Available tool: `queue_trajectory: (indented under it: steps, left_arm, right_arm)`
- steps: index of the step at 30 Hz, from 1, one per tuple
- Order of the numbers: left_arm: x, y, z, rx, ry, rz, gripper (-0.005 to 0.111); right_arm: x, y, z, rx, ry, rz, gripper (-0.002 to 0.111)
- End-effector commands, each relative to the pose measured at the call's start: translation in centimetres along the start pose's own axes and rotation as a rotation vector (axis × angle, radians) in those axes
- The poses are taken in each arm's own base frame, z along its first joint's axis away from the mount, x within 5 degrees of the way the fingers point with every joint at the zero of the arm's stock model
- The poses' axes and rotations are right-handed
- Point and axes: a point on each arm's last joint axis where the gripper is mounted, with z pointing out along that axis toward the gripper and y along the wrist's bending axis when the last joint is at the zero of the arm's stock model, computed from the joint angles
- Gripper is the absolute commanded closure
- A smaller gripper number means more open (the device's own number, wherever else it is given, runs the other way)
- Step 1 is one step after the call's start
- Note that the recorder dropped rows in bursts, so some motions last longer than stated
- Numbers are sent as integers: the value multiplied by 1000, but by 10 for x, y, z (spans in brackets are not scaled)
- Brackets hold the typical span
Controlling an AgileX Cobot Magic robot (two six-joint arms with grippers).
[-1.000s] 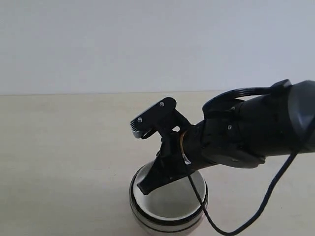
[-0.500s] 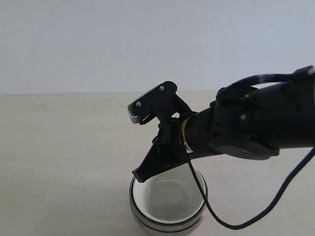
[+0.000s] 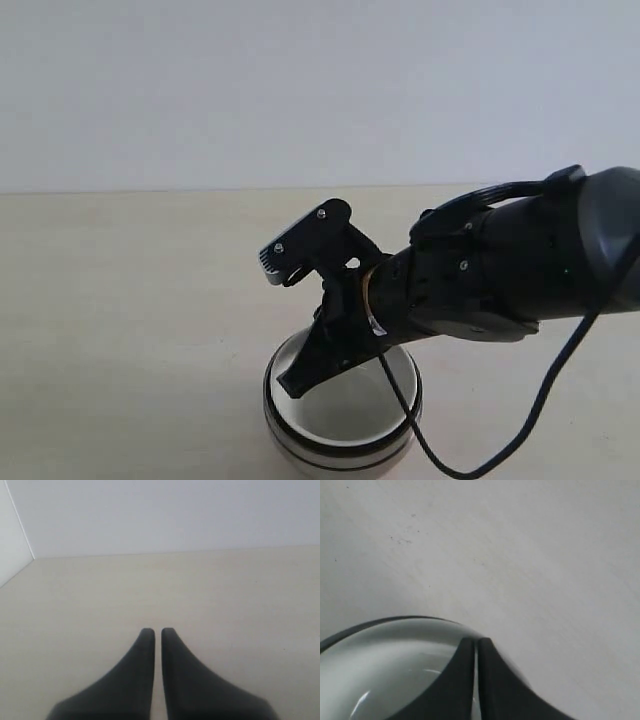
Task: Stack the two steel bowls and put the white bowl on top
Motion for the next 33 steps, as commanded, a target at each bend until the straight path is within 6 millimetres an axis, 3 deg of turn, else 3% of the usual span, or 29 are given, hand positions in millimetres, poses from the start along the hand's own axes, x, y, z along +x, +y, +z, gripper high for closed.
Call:
queue_trajectory:
  steps: [1,5,12,16,20,25,33]
  left_arm:
    - [1,0,0,0,1,-14,103]
    - [1,0,0,0,1,-14,103]
    - [1,0,0,0,1,-14,103]
    - [1,0,0,0,1,-14,103]
    - [1,0,0,0,1,-14,103]
    - [1,0,0,0,1,-14,103]
    - [1,0,0,0,1,-14,103]
  right_arm:
    - [-2,-2,-1,2,-12,4,108]
    - [-9,-4,-12,5,-47,23,108]
    - [-23,-11,-48,35,-132,40,108]
    - [-16,-21,-61,123,-39,65,108]
    - [6,-26,-60,203,121,51,108]
    - [30,-14,-49,119,110,51,108]
    - [31,-11,-47,90,81,69,108]
